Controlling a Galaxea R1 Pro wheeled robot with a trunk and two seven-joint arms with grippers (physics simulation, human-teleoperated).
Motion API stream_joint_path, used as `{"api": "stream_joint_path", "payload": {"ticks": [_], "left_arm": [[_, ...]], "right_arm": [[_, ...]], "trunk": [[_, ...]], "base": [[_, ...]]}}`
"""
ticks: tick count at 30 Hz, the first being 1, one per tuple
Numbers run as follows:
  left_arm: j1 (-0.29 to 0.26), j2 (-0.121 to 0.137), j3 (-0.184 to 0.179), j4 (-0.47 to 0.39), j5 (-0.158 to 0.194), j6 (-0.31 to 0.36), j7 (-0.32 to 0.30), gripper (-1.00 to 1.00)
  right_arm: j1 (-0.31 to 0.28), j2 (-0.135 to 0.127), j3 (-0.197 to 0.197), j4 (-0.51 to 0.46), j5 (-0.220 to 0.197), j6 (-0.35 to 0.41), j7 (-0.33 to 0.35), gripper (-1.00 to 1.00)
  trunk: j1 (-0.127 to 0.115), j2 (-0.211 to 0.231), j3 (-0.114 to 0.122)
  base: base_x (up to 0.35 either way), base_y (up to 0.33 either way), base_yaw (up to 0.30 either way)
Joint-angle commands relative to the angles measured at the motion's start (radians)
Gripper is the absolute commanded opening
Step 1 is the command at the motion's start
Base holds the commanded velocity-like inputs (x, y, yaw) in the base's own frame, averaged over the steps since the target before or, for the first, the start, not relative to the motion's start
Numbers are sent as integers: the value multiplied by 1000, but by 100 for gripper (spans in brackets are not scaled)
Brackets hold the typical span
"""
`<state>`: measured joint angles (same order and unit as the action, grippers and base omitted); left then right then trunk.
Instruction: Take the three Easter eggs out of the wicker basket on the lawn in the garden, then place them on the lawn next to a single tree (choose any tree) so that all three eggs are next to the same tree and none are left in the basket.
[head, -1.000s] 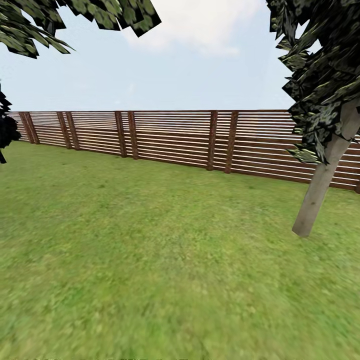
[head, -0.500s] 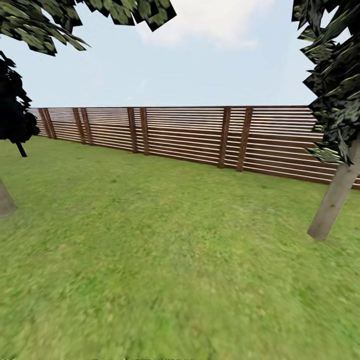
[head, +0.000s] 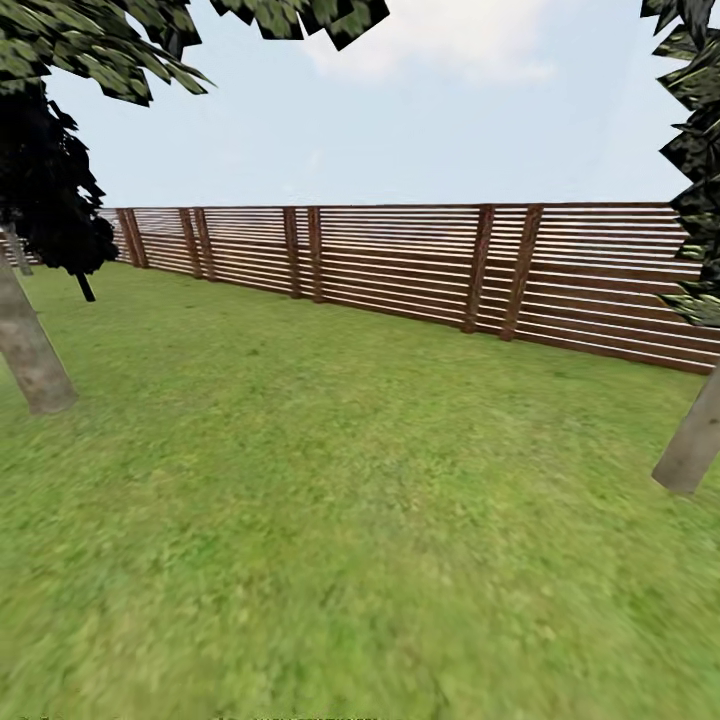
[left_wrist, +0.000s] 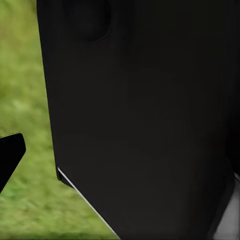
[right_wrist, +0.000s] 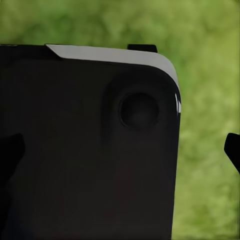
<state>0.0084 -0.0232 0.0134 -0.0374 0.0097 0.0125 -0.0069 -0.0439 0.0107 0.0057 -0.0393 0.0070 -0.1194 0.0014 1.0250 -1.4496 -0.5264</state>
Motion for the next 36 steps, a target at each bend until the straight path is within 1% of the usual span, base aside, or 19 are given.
{"api": "stream_joint_path", "payload": {"ticks": [1, 19, 36], "left_arm": [[1, 0, 3, -2, 1, 1, -1, 100], [1, 0, 3, -2, 1, 1, 0, 100], [1, 0, 8, -2, 1, 0, 1, 100]], "right_arm": [[-1, 0, 0, 1, 1, -3, 0, 100], [-1, -1, 0, 1, 1, -6, 0, 100], [-1, -2, 0, 1, 1, -6, 0, 100]], "trunk": [[0, 0, -2], [0, 0, -27], [0, 0, -44]], "base": [[0, 0, 182], [0, 0, 187], [0, 0, 234]]}}
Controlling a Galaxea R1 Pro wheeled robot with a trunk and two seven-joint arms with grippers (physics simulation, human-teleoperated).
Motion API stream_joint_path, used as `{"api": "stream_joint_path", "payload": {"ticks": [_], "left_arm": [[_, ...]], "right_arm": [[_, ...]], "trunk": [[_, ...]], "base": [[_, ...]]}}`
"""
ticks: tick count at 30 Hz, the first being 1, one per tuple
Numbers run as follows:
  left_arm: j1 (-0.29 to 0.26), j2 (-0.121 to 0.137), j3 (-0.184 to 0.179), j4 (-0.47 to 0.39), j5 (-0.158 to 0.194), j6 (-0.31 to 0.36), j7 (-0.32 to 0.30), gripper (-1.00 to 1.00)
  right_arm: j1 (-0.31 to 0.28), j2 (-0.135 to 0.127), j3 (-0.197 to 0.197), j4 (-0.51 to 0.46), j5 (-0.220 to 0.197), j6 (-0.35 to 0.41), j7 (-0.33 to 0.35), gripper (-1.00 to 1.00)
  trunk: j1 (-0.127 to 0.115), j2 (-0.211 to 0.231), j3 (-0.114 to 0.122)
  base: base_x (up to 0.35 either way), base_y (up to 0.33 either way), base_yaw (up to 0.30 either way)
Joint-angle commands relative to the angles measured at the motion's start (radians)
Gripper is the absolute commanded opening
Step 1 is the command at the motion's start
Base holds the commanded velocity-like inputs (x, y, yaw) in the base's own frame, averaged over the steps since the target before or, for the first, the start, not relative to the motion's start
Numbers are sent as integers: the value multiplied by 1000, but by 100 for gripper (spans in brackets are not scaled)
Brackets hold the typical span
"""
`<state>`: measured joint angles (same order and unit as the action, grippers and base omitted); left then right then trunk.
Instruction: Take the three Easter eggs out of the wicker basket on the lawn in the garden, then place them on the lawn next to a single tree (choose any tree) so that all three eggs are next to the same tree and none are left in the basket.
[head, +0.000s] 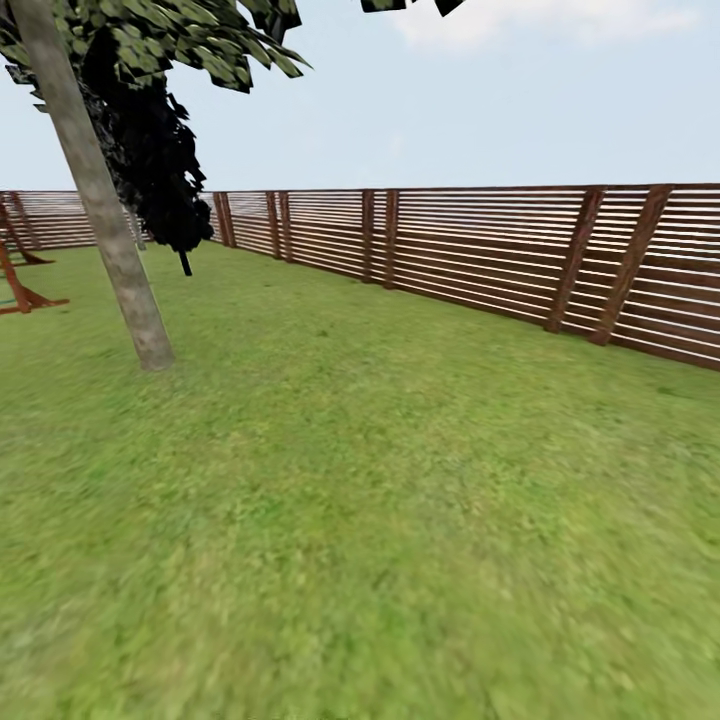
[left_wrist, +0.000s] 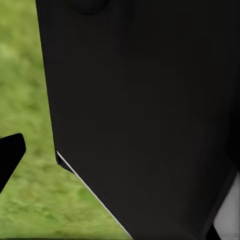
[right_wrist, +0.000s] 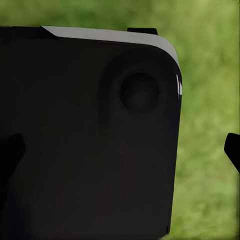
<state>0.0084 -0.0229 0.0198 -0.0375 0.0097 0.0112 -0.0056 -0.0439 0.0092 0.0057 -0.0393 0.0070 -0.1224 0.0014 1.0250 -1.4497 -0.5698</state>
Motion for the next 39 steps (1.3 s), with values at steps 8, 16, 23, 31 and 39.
{"api": "stream_joint_path", "payload": {"ticks": [8, 16, 23, 31, 39], "left_arm": [[1, 0, 3, -2, 1, 1, -1, 100], [1, 0, 3, -2, 1, 1, -1, 100], [1, 0, 3, -2, 1, 1, -1, 100], [1, 0, 3, -2, 1, 1, -1, 100], [1, 0, 3, -2, 1, 1, -1, 100]], "right_arm": [[-1, 0, 0, 1, 1, -3, 0, 100], [-1, 0, 0, 1, 1, -3, 0, 100], [-1, 0, 0, 1, 1, -3, 0, 100], [-1, 0, 0, 1, 1, -3, 0, 100], [-1, 0, 0, 1, 1, -3, 0, 100]], "trunk": [[0, 0, -8], [0, 0, -16], [0, 0, -21], [0, 0, -24], [0, 0, -25]], "base": [[0, 0, 242], [0, 0, 246], [0, 0, 252], [0, 0, 280], [0, 0, 294]]}}
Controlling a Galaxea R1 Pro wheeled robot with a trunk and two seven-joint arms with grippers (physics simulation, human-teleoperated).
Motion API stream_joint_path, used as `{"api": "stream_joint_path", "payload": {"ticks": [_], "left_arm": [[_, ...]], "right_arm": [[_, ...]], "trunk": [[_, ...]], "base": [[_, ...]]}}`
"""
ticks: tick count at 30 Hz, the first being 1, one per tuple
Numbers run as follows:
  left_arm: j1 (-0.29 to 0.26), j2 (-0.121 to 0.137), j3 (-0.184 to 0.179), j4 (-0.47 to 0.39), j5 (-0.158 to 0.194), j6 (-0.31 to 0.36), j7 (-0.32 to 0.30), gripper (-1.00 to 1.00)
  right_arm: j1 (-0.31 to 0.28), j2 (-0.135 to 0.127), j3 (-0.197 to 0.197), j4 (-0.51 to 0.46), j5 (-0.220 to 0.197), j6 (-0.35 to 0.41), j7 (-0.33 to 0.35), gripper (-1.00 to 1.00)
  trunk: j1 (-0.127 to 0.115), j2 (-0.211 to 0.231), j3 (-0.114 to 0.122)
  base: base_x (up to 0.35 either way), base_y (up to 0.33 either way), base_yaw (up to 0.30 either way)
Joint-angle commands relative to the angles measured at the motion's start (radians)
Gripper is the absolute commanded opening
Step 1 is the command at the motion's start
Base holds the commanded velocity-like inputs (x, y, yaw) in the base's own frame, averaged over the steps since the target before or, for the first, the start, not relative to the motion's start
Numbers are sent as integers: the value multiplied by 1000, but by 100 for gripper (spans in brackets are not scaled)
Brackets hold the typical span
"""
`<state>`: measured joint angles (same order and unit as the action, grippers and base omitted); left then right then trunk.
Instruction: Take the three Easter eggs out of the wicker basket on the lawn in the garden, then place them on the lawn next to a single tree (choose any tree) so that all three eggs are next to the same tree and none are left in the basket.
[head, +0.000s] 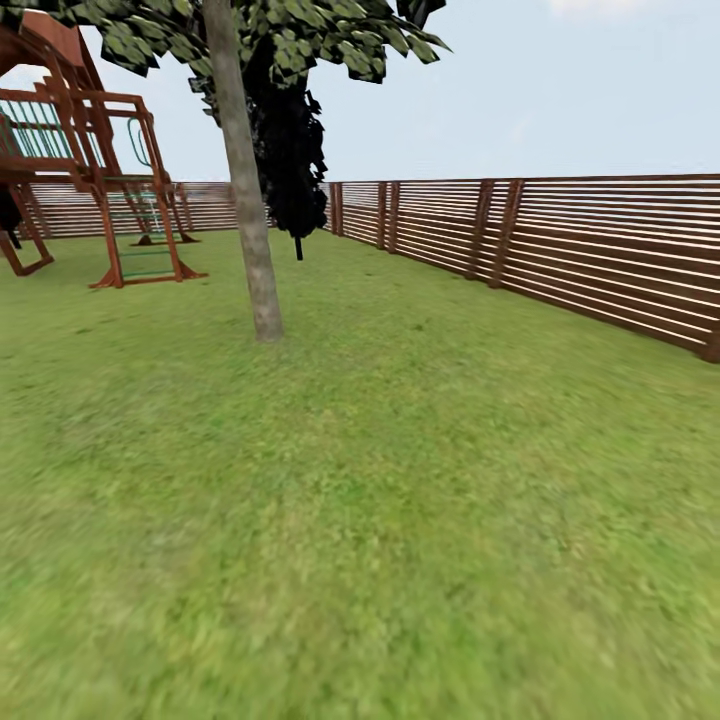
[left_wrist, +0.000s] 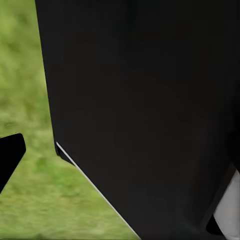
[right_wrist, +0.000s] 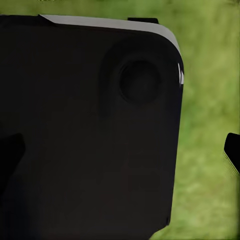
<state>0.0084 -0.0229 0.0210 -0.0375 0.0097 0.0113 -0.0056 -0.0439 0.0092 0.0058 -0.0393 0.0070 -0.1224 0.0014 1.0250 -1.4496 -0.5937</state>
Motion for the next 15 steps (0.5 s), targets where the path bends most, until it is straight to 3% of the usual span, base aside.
{"api": "stream_joint_path", "payload": {"ticks": [1, 15], "left_arm": [[1, 0, 2, -2, 1, 1, -1, 100], [1, 0, 2, -2, 1, 1, -1, 100]], "right_arm": [[-1, 0, 0, 1, 1, -3, 0, 100], [-1, 0, 0, 1, 1, -3, 0, 100]], "trunk": [[0, 0, -1], [0, 0, -1]], "base": [[0, 0, 295], [0, 0, 295]]}}
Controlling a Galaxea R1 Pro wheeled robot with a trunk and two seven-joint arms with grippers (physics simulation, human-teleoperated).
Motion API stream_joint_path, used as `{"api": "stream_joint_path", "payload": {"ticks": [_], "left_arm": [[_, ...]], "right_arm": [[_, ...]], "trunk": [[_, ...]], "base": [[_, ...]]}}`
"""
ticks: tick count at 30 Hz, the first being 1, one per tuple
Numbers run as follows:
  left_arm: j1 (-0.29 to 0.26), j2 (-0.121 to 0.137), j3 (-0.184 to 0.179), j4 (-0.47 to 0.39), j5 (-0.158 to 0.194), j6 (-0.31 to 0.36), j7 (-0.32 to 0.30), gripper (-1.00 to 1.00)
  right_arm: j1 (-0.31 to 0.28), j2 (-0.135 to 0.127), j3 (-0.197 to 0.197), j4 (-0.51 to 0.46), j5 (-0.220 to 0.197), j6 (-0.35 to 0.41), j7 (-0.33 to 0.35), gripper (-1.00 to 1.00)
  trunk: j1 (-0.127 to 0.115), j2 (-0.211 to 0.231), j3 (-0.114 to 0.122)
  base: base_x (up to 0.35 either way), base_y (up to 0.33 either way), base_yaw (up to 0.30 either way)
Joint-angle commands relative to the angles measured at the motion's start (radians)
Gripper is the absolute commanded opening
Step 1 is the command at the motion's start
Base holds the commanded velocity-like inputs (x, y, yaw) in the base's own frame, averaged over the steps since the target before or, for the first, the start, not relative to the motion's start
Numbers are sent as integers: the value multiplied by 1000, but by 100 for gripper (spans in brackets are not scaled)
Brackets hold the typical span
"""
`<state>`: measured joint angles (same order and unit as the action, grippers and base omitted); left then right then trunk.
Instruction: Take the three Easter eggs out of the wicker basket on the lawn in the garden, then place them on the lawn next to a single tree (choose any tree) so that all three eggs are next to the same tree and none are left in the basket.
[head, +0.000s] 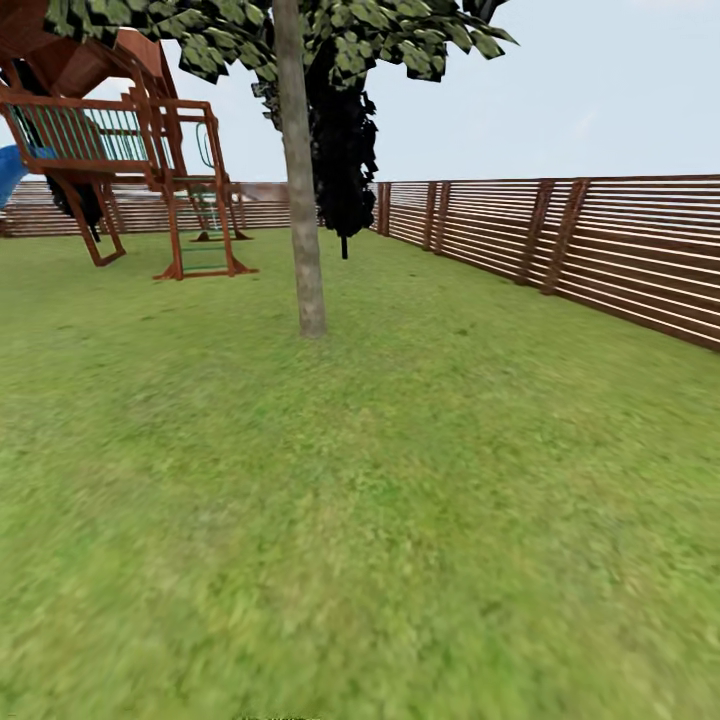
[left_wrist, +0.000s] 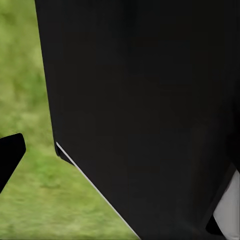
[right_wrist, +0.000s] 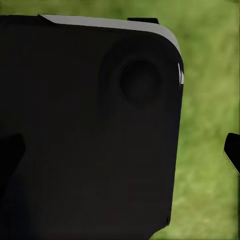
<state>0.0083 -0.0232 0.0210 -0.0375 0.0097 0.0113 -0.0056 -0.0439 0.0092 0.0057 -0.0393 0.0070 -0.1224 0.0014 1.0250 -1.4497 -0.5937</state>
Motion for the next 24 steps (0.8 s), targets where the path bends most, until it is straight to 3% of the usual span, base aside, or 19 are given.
{"api": "stream_joint_path", "payload": {"ticks": [1, 24], "left_arm": [[1, 0, 2, -2, 1, 1, -1, 100], [1, 0, 2, -2, 1, 1, -1, 100]], "right_arm": [[-1, 0, 0, 1, 1, -3, 0, 100], [-1, 0, 0, 1, 1, -3, 0, 100]], "trunk": [[0, 0, -1], [0, 0, -1]], "base": [[0, 0, 296], [0, 0, 295]]}}
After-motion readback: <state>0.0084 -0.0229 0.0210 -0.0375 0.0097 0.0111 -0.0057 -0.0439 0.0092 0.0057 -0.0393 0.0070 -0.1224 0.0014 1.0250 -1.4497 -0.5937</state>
